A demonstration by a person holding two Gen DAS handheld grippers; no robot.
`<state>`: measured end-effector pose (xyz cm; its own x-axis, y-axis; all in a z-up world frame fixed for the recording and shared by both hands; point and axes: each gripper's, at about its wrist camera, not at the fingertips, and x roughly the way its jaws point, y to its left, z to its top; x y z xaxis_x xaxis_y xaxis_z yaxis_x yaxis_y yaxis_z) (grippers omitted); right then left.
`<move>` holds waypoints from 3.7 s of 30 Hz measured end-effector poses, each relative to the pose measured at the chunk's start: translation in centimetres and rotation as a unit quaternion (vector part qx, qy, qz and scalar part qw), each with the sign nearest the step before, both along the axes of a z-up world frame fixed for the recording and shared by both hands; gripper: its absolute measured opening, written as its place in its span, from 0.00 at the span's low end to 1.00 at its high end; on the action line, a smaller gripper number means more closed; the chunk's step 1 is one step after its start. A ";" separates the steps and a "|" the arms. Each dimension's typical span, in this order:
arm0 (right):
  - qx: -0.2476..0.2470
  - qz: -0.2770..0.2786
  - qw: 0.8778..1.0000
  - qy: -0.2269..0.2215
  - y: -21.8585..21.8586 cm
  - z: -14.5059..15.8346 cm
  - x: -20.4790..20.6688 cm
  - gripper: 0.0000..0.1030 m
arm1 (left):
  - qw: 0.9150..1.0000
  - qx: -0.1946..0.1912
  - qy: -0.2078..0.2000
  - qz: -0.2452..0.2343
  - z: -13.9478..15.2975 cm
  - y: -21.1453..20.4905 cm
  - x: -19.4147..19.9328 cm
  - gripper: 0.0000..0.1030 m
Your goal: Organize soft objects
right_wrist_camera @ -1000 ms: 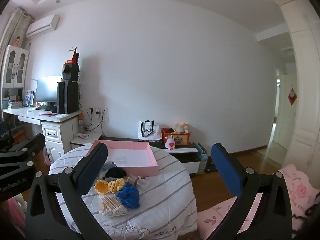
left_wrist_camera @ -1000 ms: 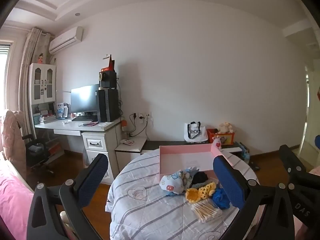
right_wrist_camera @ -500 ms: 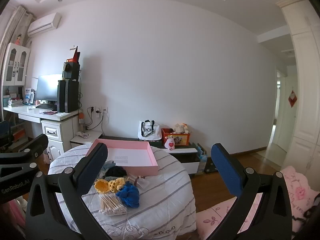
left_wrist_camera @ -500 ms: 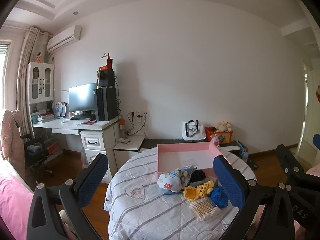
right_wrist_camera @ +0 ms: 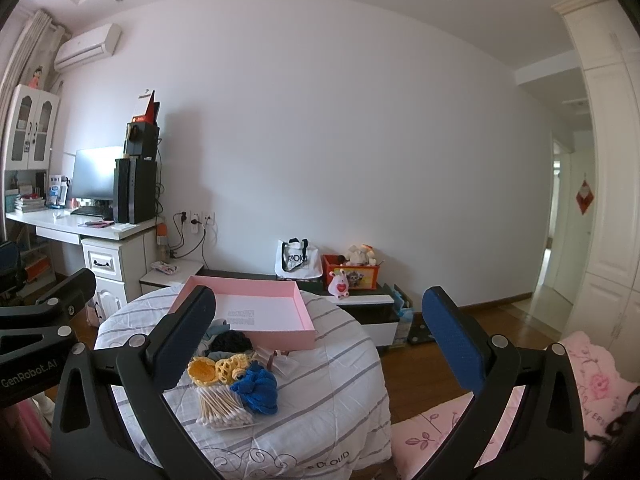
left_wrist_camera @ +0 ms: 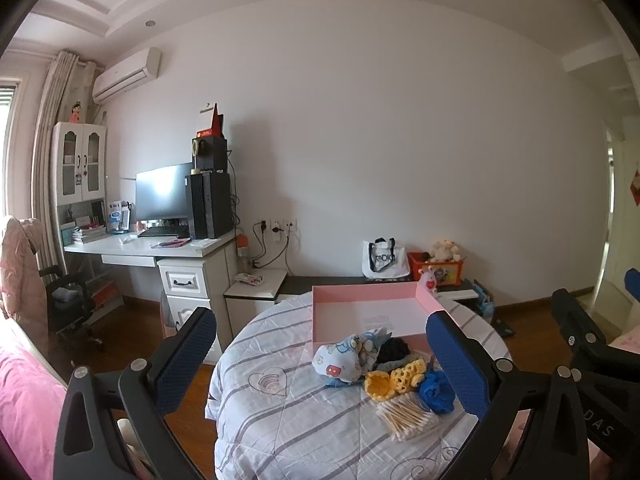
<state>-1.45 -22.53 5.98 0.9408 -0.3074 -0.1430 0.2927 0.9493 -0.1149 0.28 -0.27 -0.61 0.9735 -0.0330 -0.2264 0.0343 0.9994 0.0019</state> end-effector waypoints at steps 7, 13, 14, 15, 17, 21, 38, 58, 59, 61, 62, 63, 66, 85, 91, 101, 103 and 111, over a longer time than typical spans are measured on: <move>-0.001 0.000 1.000 0.001 0.0 0.0 0.0 1.00 | 1.000 0.000 0.000 0.000 0.1 0.0 0.0 1.00; -0.001 0.000 1.000 0.002 0.1 0.1 0.1 1.00 | 1.000 0.000 0.001 0.000 0.1 0.0 0.0 1.00; -0.001 0.000 1.000 0.002 0.0 0.1 0.0 1.00 | 1.000 0.000 0.001 0.000 0.1 0.0 0.0 1.00; -0.001 0.000 1.000 0.002 0.1 0.1 0.0 1.00 | 1.000 0.001 0.001 0.000 0.0 -0.1 0.0 1.00; -0.001 -0.001 1.000 0.002 0.1 0.1 0.1 1.00 | 1.000 0.001 0.001 0.000 0.0 -0.1 0.0 1.00; -0.001 0.000 1.000 0.003 0.1 0.1 0.1 1.00 | 1.000 0.001 0.004 0.001 -0.2 -0.1 0.1 1.00; -0.001 0.000 1.000 0.005 0.1 0.0 0.2 1.00 | 1.000 0.001 0.005 0.000 -0.1 -0.1 0.1 1.00; -0.002 0.000 1.000 0.010 0.1 -0.8 0.3 1.00 | 1.000 0.001 0.013 0.001 -0.4 0.1 0.2 1.00; -0.001 0.001 1.000 0.011 0.1 -1.2 0.2 1.00 | 1.000 0.001 0.014 0.001 -0.4 0.2 0.2 1.00; -0.001 0.002 1.000 0.013 0.0 -1.4 0.1 1.00 | 1.000 0.001 0.019 0.001 -0.4 0.2 0.4 1.00; 0.000 0.002 1.000 0.015 -0.1 -1.6 0.1 1.00 | 1.000 0.002 0.021 0.001 -0.4 0.2 0.4 1.00; 0.000 0.002 1.000 0.018 -0.1 -1.5 0.4 1.00 | 1.000 0.002 0.023 0.001 -0.4 0.1 0.6 1.00; 0.000 0.003 1.000 0.026 -0.1 -1.6 0.6 1.00 | 0.999 0.004 0.033 0.001 -0.5 0.1 0.9 1.00; 0.002 0.016 0.991 0.135 1.1 -5.6 6.1 1.00 | 0.988 -0.003 0.157 0.002 -3.4 1.7 6.9 1.00; 0.009 0.019 0.984 0.178 1.4 -7.9 8.6 1.00 | 0.979 -0.005 0.203 0.004 -4.8 2.2 9.1 1.00; 0.039 0.067 0.965 0.250 2.0 -11.5 12.0 1.00 | 0.964 -0.010 0.264 0.022 -7.3 4.1 12.9 1.00; 0.042 0.080 0.961 0.260 2.5 -12.1 12.5 1.00 | 0.961 -0.009 0.274 0.030 -7.8 4.8 13.4 1.00; 0.070 0.117 0.942 0.307 3.4 -14.2 14.9 0.80 | 0.955 -0.022 0.294 0.045 -9.2 7.0 14.9 1.00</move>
<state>13.41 -19.08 -8.23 0.7071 -0.0400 -0.7060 -0.0060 0.9980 -0.0626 15.22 6.75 -9.84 0.6784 0.0236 -0.7343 -0.0701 0.9970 -0.0327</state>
